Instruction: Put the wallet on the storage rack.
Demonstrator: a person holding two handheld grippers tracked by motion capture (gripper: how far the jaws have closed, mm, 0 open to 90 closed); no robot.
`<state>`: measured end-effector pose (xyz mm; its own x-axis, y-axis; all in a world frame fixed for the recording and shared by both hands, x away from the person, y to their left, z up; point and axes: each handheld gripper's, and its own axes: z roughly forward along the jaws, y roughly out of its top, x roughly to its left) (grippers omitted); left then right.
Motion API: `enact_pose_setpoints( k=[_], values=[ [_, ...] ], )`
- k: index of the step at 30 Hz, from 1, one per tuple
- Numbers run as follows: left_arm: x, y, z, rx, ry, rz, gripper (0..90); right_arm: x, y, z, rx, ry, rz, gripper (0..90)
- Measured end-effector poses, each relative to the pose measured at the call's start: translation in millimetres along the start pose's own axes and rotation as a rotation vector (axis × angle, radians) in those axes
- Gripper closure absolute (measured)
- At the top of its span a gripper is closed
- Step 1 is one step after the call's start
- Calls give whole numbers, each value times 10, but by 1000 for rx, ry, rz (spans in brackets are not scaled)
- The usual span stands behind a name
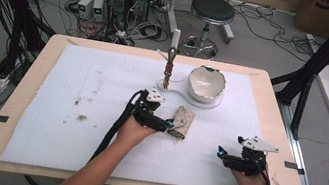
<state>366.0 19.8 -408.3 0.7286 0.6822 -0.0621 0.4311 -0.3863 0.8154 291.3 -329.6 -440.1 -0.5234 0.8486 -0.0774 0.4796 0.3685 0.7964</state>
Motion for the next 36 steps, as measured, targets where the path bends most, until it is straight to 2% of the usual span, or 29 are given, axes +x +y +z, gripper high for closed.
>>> enact_pose_setpoints(
  k=[10,14,20,26,29,32,36],
  values=[
    [-185,26,327,56,-31,-4,136,-15,-3,3,0,0,3,168],
    [-264,31,483,75,-6,-7,131,-11,-3,7,3,-1,3,168],
    [-316,8,623,99,7,-19,130,-12,-4,13,6,0,3,168],
    [-331,-22,689,115,8,-45,130,-16,-5,17,8,0,0,168],
    [-382,-51,744,133,32,-24,114,-16,-5,20,6,1,-2,168],
    [-463,-63,769,139,84,34,96,-13,-5,18,8,0,-1,168],
    [-452,-66,766,138,78,24,99,-13,-7,22,7,-1,-1,168]
  ],
)
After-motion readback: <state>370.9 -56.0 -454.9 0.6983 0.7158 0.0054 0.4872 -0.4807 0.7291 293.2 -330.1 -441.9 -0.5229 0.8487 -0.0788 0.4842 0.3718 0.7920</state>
